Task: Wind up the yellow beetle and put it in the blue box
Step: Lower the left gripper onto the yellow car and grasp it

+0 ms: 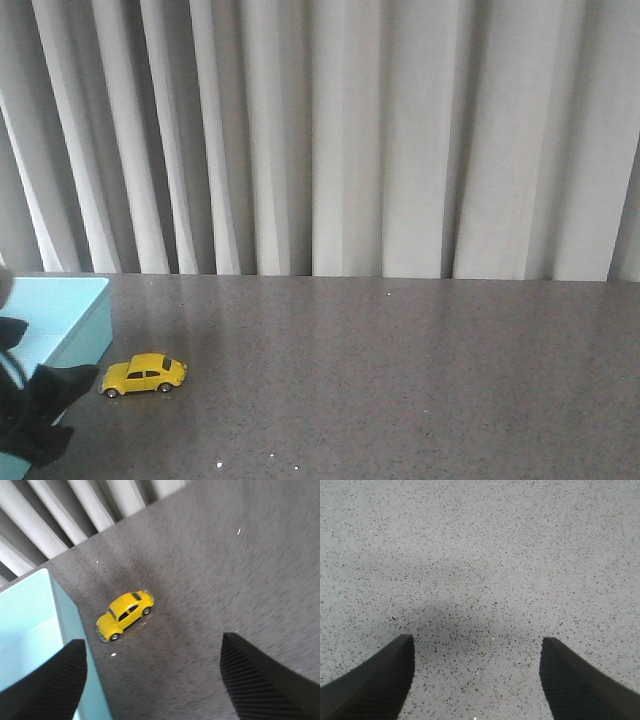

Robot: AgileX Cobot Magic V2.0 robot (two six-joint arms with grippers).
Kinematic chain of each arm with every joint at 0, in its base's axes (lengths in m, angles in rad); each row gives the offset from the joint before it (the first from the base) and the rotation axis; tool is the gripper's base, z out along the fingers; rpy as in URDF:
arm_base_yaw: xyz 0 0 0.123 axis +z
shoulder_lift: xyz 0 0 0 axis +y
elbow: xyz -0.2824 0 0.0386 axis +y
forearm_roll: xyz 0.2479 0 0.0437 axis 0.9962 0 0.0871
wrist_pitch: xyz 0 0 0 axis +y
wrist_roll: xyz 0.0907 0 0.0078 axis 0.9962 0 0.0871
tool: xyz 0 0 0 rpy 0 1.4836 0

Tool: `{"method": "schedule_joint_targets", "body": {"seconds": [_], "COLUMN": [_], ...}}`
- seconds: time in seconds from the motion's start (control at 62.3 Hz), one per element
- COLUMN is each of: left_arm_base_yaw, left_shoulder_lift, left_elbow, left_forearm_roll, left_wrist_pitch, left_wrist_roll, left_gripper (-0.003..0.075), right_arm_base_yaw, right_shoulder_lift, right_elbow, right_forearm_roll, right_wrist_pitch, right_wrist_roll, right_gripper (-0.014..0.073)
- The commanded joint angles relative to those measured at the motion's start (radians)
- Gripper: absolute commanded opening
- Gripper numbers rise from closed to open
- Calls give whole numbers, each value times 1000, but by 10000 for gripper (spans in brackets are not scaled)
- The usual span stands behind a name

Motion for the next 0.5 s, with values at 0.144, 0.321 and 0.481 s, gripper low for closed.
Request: {"method": "schedule_joint_targets", "body": {"seconds": [0.144, 0.321, 0.481], "left_arm_base_yaw": [-6, 8, 68], "left_shoulder_lift": [313, 547, 711], "left_elbow": [-311, -532, -735], "left_forearm_roll": [96, 67, -47], "left_wrist_pitch": [147, 258, 381], "left_wrist_roll": [267, 431, 533], "left_gripper": [534, 534, 534], "right_arm_base_yaw": [0, 0, 0], "right_shoulder_lift": [-2, -2, -2], "right_elbow": [-24, -24, -24], "right_forearm_roll": [-17, -17, -17], "right_wrist_pitch": [-53, -53, -55], "right_wrist_roll": [-1, -1, -1], "right_gripper": [509, 509, 509]}}
